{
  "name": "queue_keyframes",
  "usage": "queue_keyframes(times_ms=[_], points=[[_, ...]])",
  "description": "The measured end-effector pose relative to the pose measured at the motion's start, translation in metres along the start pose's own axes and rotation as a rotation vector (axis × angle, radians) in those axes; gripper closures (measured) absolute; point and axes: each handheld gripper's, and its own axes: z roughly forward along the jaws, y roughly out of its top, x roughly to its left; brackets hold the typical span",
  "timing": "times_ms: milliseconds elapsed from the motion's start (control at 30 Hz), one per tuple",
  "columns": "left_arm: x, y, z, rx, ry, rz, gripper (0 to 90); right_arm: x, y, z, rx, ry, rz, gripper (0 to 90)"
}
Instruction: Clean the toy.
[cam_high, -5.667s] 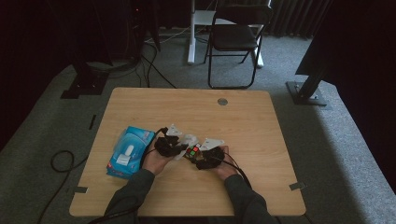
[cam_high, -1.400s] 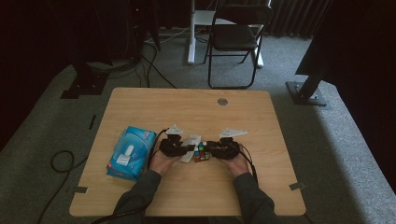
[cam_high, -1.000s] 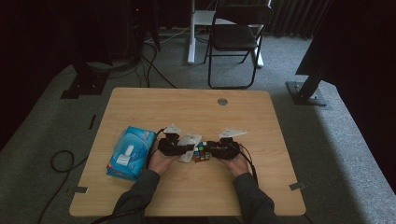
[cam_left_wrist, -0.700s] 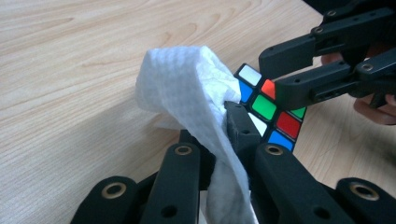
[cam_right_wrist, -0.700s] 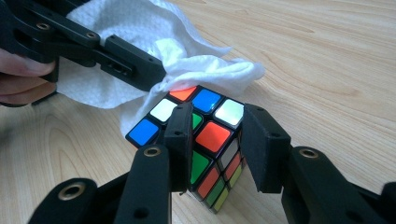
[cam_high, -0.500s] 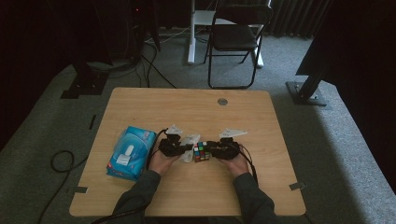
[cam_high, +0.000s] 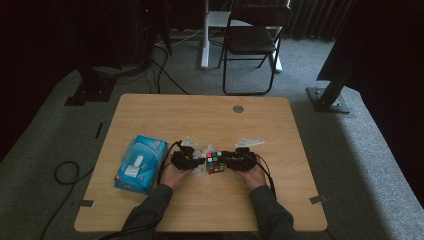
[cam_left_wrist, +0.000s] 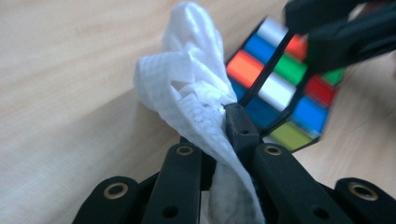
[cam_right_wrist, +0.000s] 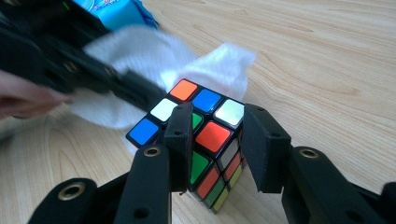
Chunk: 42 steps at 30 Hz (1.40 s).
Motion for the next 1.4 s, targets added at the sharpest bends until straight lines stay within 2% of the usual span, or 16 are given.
queue_keyframes(times_ms=[67,100,133,300,467,567,633,733,800,867,1000,1133,1333,1400], points=[[0.000,0.000,0.000,0.000,0.000,0.000,84.9,0.000,0.000,0.000,0.000,0.000,-0.001,64.5],[0.002,-0.006,0.008,0.026,-0.001,-0.001,84.9,0.000,0.000,0.000,0.000,0.000,-0.002,64.5],[0.003,-0.007,0.009,0.028,-0.001,0.000,84.8,0.000,0.000,0.000,0.000,0.000,-0.002,64.5],[0.000,-0.005,0.006,0.036,0.014,0.008,84.8,0.000,0.000,0.000,-0.002,-0.001,-0.004,64.8],[-0.006,-0.002,-0.017,-0.028,0.001,0.021,84.8,0.001,0.000,0.000,-0.002,0.002,-0.005,65.3],[-0.011,0.003,-0.032,-0.073,-0.021,0.031,84.8,0.000,0.000,0.000,-0.002,0.004,-0.004,65.3],[-0.016,0.007,-0.037,-0.085,-0.045,0.043,84.8,0.000,0.000,0.000,-0.002,0.003,-0.004,65.3],[-0.022,0.009,-0.034,-0.061,-0.046,0.067,84.8,0.000,-0.001,0.000,-0.004,0.004,-0.001,65.4],[-0.022,0.007,-0.027,-0.043,-0.048,0.058,84.8,0.000,-0.001,0.000,-0.004,0.003,0.001,65.4],[-0.020,0.005,-0.024,-0.049,-0.059,0.041,84.8,0.000,-0.001,0.000,-0.004,0.004,0.002,65.4],[-0.019,0.006,-0.022,-0.036,-0.022,0.057,84.8,-0.001,-0.001,0.000,-0.007,0.012,0.007,65.3],[-0.018,0.005,-0.021,-0.033,-0.016,0.054,84.7,0.000,-0.001,0.000,-0.006,0.009,0.009,65.4],[-0.016,-0.002,-0.012,0.018,-0.004,0.063,84.6,-0.001,-0.002,0.000,-0.009,0.010,0.013,65.4],[-0.013,-0.005,-0.006,0.030,-0.005,0.051,84.5,-0.001,-0.002,0.000,-0.010,0.010,0.013,65.4]])
